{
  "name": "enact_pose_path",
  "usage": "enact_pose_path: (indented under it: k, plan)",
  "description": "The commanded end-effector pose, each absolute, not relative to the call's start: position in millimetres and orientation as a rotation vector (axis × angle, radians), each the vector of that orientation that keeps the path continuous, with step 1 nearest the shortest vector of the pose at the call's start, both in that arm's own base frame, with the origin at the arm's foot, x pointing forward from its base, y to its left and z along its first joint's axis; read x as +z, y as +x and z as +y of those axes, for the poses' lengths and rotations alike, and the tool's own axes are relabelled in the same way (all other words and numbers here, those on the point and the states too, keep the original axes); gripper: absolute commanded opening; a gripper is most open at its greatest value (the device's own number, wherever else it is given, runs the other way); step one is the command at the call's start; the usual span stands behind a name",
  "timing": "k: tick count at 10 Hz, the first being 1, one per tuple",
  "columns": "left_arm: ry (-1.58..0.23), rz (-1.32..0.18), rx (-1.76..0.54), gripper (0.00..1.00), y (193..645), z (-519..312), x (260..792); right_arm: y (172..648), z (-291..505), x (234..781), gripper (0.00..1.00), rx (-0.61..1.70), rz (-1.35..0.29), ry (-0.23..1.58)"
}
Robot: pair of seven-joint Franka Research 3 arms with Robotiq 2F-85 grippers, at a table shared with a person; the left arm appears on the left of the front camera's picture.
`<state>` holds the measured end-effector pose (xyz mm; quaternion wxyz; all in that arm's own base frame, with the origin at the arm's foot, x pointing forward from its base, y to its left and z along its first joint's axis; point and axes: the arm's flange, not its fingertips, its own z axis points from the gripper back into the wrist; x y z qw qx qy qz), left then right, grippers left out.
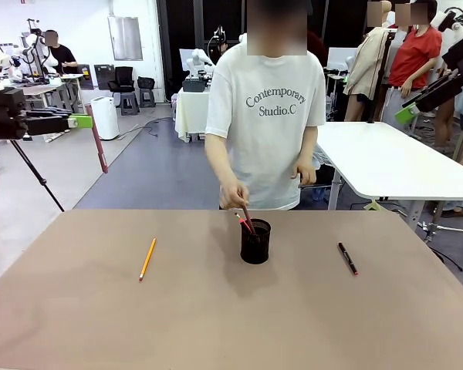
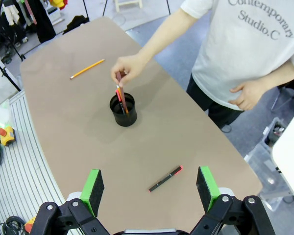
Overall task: Place the pens into the pen holder.
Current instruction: Pick up a writing instrument from the table and place it into the Pen holder.
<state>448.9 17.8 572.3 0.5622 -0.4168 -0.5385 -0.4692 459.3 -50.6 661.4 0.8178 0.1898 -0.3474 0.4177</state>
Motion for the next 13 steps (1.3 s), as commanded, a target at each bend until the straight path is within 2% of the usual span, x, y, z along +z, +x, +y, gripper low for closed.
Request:
enact_pose_path:
  k: [1, 11, 13]
  plan:
    - [-0.986, -1.267, -1.116, 0.0, 448.5, 18.5, 574.7, 459.3, -50.2, 662.8, 1.0, 0.894, -0.753, 0.415]
    - [-0.982, -1.268, -1.105, 0.0, 448.9, 17.8, 572.3, 459.3, -50.2, 662.8, 1.0, 0.894, -0.753, 0.415]
    - [-0.973, -1.268, -1.075, 0.0, 462.4, -6.1, 561.2, 459.3, -50.2, 662.8, 1.0, 0.894, -0.753, 0.415]
